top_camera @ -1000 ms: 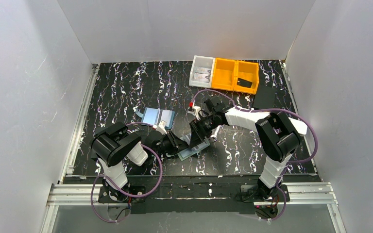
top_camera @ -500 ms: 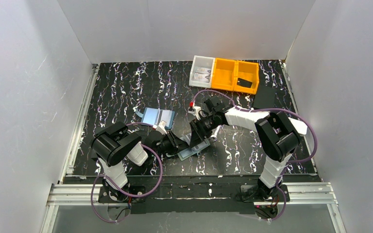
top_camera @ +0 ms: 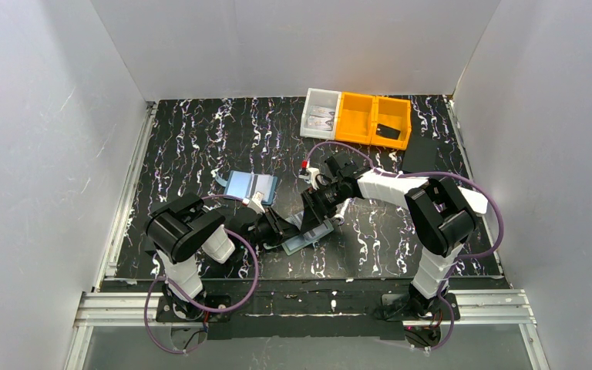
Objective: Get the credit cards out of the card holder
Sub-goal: Remove the credit card from the card holder.
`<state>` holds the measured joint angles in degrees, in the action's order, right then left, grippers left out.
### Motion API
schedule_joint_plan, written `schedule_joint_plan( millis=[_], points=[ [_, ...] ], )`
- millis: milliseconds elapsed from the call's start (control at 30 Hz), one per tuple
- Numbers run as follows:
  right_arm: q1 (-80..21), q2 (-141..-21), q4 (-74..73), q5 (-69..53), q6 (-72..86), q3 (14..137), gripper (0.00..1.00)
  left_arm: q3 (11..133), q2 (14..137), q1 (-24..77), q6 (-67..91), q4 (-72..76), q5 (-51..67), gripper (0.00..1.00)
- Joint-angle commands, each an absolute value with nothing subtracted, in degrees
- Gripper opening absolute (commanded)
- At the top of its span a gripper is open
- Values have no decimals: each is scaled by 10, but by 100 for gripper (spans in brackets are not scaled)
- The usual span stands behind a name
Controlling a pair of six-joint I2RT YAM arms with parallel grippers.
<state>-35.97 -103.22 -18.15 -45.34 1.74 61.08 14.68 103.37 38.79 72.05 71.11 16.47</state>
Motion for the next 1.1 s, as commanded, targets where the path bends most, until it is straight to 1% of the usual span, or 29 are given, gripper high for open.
schedule_joint_plan(
  millis=[0, 267, 700, 833, 1067],
  points=[
    [-356, -1039, -177, -439, 18, 622, 73, 128, 1058, 387, 697, 617, 144, 21],
    [-355, -1038, -177, -438, 18, 623, 66, 128, 1061, 385, 697, 619, 145, 21],
    [-342, -1028, -196, -421, 2, 628, 65, 119, 1064, 381, 701, 646, 151, 23],
    [-351, -1034, -199, -421, -14, 630, 60, 113, 1067, 380, 703, 668, 153, 23],
    [-356, -1038, -200, -413, -16, 630, 60, 68, 1067, 375, 709, 765, 147, 41]
  ],
)
